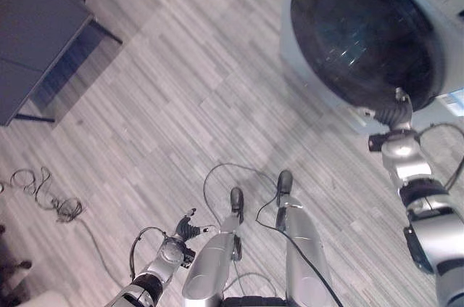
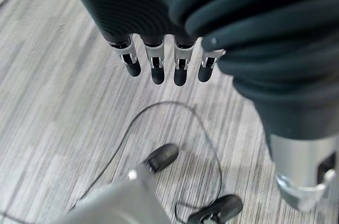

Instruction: Grab the laundry basket,head to the washer,open it,put in the laundry and shut it.

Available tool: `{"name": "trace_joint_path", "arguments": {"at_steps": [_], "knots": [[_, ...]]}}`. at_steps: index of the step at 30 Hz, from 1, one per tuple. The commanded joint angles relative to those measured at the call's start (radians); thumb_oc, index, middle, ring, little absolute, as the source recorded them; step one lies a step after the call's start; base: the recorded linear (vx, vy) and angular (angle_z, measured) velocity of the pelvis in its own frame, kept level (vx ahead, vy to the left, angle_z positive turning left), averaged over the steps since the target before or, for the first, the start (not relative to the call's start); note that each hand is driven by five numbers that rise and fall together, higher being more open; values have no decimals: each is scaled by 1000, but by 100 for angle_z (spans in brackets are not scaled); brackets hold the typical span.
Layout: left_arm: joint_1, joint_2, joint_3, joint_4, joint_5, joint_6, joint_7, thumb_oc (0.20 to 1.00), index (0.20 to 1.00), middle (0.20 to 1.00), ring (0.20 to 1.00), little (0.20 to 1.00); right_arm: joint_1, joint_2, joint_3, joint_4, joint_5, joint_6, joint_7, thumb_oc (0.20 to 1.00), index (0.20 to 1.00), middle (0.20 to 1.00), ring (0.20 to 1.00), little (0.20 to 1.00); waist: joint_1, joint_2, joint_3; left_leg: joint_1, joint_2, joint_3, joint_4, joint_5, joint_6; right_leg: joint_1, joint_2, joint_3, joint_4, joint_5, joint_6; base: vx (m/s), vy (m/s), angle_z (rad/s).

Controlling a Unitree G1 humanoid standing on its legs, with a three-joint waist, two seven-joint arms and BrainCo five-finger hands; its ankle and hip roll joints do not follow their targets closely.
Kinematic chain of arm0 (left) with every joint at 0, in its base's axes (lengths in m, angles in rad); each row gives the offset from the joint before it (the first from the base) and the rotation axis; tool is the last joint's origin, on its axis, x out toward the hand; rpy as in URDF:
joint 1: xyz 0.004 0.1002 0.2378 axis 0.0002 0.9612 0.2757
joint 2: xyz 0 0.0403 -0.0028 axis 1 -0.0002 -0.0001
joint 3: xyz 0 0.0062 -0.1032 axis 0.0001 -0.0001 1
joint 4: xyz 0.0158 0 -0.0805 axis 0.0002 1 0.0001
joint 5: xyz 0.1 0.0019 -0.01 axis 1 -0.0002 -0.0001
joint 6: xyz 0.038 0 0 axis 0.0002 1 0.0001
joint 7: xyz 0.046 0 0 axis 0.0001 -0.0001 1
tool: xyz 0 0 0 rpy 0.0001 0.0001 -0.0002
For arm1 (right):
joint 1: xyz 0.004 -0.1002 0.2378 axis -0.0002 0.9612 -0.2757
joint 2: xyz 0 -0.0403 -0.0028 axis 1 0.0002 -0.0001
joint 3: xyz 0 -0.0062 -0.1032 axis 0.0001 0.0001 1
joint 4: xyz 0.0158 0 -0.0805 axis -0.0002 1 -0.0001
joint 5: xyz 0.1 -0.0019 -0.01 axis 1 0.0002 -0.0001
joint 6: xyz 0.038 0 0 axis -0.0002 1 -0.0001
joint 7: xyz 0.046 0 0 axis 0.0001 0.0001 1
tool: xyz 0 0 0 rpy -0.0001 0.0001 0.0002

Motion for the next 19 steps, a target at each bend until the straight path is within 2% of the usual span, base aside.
{"name": "trace_joint_path", "arguments": {"at_steps": [1,4,5,6,9,10,12,14,16,19], "knots": [[84,-3,6,106,49,10,30,1000,1000,1000,1000,1000,103,15,-3,15,-73,-46,-20,1000,1000,1000,1000,1000,2,-38,-111,26,74,-80,77,-88,-58,29,7,94,12,-14,109,79,108,-16],[107,-8,49,149,77,21,22,1000,1000,1000,1000,1000,260,79,-34,61,-91,-32,34,1000,1000,1000,1000,1000,0,-63,-147,78,59,-70,113,-131,-42,125,-8,104,-45,14,124,78,176,-11],[122,-3,76,161,86,27,11,1000,1000,1000,1000,1000,329,121,-40,118,-95,-20,71,1000,1000,1000,1000,1000,3,-71,-177,101,52,-62,108,-139,-37,169,-21,106,-85,31,135,40,154,-13],[123,-2,76,161,86,27,11,1000,1000,1000,1000,1000,329,121,-40,118,-95,-20,71,1000,1000,1000,1000,1000,3,-71,-176,104,52,-62,108,-139,-37,172,-20,106,-87,32,135,23,139,-11],[141,10,124,185,100,32,-7,1000,1000,1000,1000,1000,417,183,-15,191,-149,5,139,1000,1000,1000,1000,1000,8,-83,-239,163,47,-62,68,-134,-31,234,-37,103,-162,68,150,16,111,-5],[168,15,157,183,97,29,-25,1000,1000,1000,1000,1000,486,201,-6,118,-130,-8,195,1000,1000,1000,1000,1000,9,-90,-268,199,47,-57,26,-126,-25,265,-48,103,-204,90,159,11,120,-6],[228,37,196,38,72,7,-28,1000,1000,1000,1000,1000,605,223,-76,-65,-10,-56,240,1000,1000,1000,1000,1000,5,-96,-291,227,46,-48,-7,-121,-22,286,-57,107,-227,108,169,-15,87,-14],[298,64,244,-140,-66,-30,-64,1000,1000,1000,1000,1000,692,262,-117,-155,95,-86,291,1000,1000,1000,1000,1000,7,-99,-305,240,45,-53,-16,-116,-23,303,-67,96,-234,109,173,-11,24,-14],[343,81,250,-203,-114,-36,-104,1000,1000,1000,1000,1000,722,269,-126,-153,93,-93,304,1000,1000,1000,1000,1000,7,-104,-322,262,49,-65,-24,-117,-25,329,-69,86,-235,101,172,22,-4,8],[365,97,237,-229,-65,-31,-115,1000,1000,1000,1000,1000,717,275,-103,-118,64,-79,313,1000,1000,1000,1000,1000,3,-115,-353,295,63,-64,-24,-129,-29,368,-65,76,-239,89,168,43,-24,16]]}}
